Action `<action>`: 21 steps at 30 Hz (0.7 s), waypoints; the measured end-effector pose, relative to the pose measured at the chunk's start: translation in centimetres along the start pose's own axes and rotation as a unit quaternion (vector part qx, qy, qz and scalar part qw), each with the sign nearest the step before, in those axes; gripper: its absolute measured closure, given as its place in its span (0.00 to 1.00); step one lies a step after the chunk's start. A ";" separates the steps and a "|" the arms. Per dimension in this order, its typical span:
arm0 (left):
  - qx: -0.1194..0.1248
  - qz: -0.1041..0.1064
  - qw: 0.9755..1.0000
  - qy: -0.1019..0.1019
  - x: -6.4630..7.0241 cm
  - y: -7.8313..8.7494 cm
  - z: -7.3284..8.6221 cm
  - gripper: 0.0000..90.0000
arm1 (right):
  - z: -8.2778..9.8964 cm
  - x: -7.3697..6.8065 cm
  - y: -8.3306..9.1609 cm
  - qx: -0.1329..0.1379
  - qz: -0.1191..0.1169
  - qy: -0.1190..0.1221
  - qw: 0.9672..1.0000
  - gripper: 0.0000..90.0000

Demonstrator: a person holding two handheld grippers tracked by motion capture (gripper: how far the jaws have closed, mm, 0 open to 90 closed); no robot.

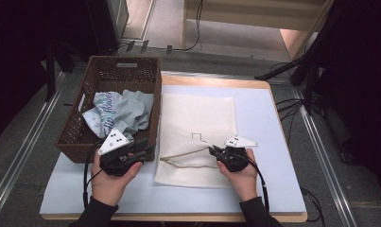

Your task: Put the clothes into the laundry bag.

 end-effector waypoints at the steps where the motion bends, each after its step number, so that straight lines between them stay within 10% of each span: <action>1: 0.000 -0.001 1.000 0.002 -0.2 0.0 -0.2 0.73 | 0.0 0.0 0.0 0.000 0.000 0.000 1.000 0.94; 21: 0.008 -0.043 0.999 0.009 -3.4 -0.7 -2.8 0.72 | 0.1 0.1 -0.1 0.000 -0.001 0.002 1.000 0.94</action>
Point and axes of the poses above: each handheld gripper's, and its own axes: y roughly backward along the jaws, z roughly out of its underside, x roughly to its right, the point moved 6 cm from there along -y, roughly forward along the jaws, and after that the axes turned 12 degrees about y, right-handed, at the moved point
